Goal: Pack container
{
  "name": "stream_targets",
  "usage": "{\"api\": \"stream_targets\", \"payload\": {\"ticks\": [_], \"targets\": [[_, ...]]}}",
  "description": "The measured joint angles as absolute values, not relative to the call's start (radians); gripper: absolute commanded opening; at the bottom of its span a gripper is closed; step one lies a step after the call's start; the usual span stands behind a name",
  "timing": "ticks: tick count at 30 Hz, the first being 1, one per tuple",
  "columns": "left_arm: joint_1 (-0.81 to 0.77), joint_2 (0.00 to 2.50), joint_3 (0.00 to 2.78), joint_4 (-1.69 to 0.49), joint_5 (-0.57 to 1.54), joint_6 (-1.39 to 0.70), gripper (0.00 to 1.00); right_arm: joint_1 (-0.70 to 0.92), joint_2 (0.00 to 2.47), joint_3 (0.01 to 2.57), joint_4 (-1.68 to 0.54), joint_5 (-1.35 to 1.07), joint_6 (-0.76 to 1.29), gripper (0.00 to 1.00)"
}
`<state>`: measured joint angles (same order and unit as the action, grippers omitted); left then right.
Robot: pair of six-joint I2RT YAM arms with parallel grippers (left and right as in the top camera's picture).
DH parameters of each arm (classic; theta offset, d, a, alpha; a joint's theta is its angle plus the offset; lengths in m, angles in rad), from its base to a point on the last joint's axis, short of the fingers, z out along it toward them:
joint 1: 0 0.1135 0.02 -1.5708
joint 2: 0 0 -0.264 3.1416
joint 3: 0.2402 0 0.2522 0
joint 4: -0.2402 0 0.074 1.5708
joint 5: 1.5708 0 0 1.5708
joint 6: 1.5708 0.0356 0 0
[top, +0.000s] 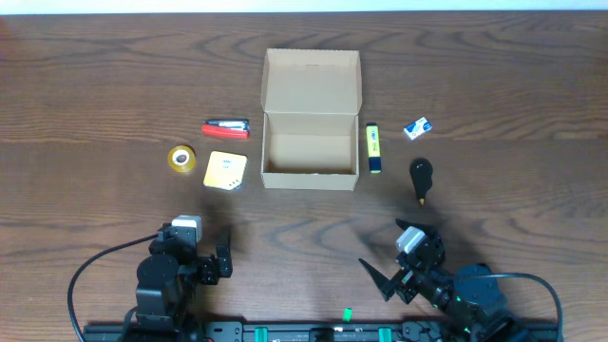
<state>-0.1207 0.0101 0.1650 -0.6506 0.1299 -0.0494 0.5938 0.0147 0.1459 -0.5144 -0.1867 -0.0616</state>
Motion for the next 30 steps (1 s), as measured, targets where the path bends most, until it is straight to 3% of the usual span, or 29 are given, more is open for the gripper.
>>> {"api": "stream_targets", "payload": {"ticks": [30], "targets": [[-0.121, 0.01, 0.165, -0.649, 0.125, -0.051, 0.95, 0.594, 0.015, 0.146, -0.514, -0.187, -0.061, 0.99]]}}
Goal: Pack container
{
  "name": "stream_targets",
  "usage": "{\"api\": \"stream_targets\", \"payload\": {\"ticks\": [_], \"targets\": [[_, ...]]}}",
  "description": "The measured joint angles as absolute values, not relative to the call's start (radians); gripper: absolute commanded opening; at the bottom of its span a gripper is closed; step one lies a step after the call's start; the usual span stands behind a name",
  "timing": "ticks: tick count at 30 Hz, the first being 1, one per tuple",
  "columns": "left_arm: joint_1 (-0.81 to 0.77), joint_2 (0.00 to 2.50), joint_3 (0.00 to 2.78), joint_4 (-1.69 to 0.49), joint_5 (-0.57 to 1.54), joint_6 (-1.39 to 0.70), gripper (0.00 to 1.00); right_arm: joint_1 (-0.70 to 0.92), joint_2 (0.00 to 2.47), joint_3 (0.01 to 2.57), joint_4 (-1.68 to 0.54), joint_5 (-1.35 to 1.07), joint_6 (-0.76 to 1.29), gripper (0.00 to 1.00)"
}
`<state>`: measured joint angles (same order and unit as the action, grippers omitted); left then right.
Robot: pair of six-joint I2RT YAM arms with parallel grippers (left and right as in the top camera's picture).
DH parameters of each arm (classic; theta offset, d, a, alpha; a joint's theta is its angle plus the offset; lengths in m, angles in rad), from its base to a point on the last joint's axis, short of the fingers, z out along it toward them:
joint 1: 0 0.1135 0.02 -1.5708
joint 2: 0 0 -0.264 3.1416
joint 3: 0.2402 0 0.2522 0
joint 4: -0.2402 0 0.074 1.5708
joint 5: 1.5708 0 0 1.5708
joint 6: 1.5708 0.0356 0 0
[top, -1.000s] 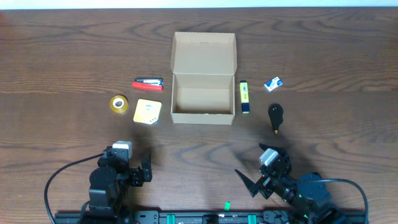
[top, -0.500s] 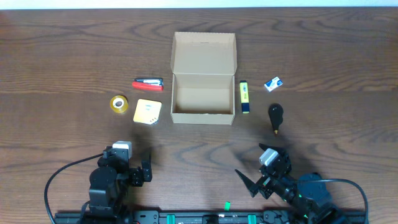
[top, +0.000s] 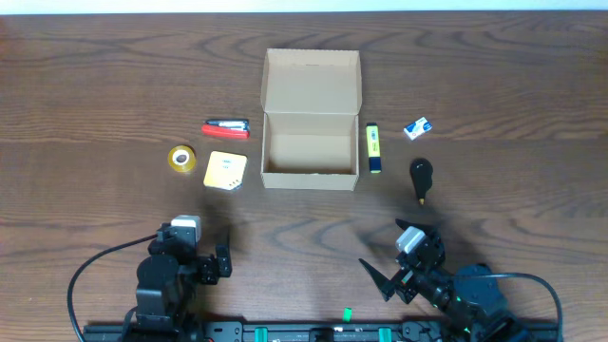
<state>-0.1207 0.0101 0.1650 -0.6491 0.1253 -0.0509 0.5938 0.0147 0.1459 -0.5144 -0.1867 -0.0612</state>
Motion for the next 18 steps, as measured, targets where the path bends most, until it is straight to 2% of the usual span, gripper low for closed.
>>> {"api": "stream_targets", "payload": {"ticks": [5, 13, 18], "targets": [[-0.121, 0.01, 0.165, -0.643, 0.15, -0.11, 0.95, 0.594, 0.015, 0.146, -0.514, -0.187, -0.061, 0.99], [-0.121, 0.01, 0.165, -0.556, 0.367, -0.17, 0.95, 0.594, 0.014, 0.146, -0.513, -0.187, -0.061, 0.99], [-0.121, 0.038, 0.234, -0.554, 0.408, -0.183, 0.95, 0.594, 0.014, 0.146, -0.513, -0.187, -0.062, 0.99]]}}
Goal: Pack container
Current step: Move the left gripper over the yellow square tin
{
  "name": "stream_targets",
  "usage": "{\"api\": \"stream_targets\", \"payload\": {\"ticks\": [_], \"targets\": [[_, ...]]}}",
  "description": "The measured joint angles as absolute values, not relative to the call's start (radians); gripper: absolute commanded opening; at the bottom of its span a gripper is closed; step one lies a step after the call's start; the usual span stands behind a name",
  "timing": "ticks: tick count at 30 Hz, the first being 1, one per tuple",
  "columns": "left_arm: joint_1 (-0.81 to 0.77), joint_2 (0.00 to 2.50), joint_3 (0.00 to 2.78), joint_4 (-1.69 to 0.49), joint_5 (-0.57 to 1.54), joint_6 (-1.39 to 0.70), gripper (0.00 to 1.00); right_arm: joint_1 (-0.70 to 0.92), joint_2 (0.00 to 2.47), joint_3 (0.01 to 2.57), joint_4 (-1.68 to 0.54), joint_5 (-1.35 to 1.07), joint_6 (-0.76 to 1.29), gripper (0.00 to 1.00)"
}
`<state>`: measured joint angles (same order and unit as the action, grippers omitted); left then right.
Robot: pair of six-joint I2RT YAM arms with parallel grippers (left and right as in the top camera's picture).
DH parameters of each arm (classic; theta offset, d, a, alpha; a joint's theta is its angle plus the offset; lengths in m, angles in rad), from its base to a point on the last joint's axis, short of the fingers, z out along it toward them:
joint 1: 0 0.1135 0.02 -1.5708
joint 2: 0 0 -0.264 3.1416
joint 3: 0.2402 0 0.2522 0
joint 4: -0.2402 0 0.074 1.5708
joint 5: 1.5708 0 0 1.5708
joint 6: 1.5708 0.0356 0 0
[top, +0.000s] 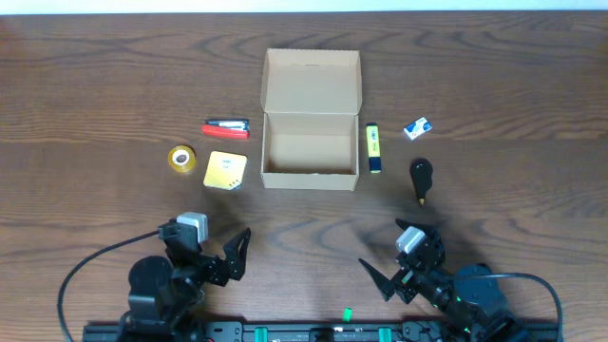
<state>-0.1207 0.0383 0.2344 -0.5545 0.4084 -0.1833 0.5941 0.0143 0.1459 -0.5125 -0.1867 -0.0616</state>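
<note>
An open cardboard box (311, 152) stands mid-table with its lid folded back and its inside bare. To its left lie a red stapler (226, 127), a yellow tape roll (180, 158) and a yellow square pad (224, 171). On its right are a yellow-and-blue highlighter (374, 148), a small white-and-blue packet (417, 128) and a black pointed tool (420, 179). My left gripper (233, 258) sits open near the front edge, well short of the pad. At the front right my right gripper (397, 255) is also open, below the black tool. Neither holds anything.
Both arm bases and a black cable (90, 271) occupy the front edge of the dark wooden table (513, 85). The items form a row on either side of the box.
My left arm has shifted: its gripper now sits a little further right and points toward the upper right. The right arm and all the items are unchanged.
At both earlier moments the two arms rested at the front edge with every item in place around the box. Only my left arm has moved by now, its gripper turned toward the table's middle.
</note>
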Motion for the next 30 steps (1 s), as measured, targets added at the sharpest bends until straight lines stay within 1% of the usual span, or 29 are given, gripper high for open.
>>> {"api": "stream_targets", "payload": {"ticks": [5, 8, 22, 27, 30], "targets": [[-0.121, 0.154, 0.342, -0.551, 0.397, -0.164, 0.95, 0.594, 0.014, 0.146, -0.513, -0.187, -0.062, 0.99], [-0.121, 0.273, 0.405, -0.551, 0.372, -0.133, 0.95, 0.594, 0.014, 0.146, -0.511, -0.187, -0.061, 0.99], [-0.121, 0.884, 0.728, -0.548, 0.07, -0.038, 0.95, 0.595, 0.012, 0.146, -0.512, -0.187, -0.061, 0.99], [-0.121, 1.098, 0.786, -0.501, 0.029, 0.002, 0.95, 0.595, 0.012, 0.146, -0.512, -0.187, -0.062, 0.99], [-0.121, 1.176, 0.79, -0.475, 0.029, 0.005, 0.95, 0.595, 0.012, 0.146, -0.512, -0.187, -0.061, 0.99]]}}
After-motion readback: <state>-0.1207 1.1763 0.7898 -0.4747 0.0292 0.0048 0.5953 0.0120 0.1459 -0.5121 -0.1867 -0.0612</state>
